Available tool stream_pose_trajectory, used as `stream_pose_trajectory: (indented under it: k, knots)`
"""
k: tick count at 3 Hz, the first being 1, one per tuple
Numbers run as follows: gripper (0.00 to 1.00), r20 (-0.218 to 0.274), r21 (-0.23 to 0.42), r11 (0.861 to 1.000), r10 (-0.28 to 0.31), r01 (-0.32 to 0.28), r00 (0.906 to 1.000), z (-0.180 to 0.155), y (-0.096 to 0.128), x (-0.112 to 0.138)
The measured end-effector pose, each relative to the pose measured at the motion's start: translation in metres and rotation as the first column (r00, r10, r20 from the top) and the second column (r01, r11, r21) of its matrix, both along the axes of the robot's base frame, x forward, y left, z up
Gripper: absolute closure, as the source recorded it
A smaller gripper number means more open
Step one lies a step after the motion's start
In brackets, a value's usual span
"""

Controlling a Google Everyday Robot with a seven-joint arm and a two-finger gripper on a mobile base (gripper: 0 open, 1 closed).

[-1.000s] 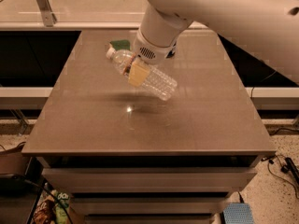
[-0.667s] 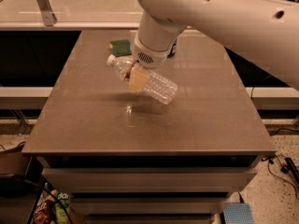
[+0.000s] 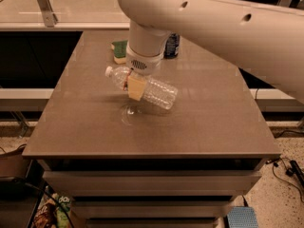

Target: Knock water bottle over

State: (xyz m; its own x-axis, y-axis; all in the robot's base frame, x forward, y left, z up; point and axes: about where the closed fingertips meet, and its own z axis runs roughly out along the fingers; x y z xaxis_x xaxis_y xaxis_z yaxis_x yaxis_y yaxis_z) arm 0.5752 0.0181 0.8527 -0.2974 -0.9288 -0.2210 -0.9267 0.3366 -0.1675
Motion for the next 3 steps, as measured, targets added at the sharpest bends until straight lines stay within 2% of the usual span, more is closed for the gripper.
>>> stream_pose_trajectory:
  k: [1, 2, 3]
  knots:
    - [1.00, -0.033, -0.087, 0.996, 0.022, -0.025, 0.9992, -0.011, 0.008, -0.004]
    - [1.00, -0.070, -0.169, 0.984, 0.040, -0.052, 0.9967, -0.021, 0.015, -0.006]
    - [1.00, -0.092, -0.218, 0.973, 0.055, -0.074, 0.9942, -0.028, 0.019, -0.006]
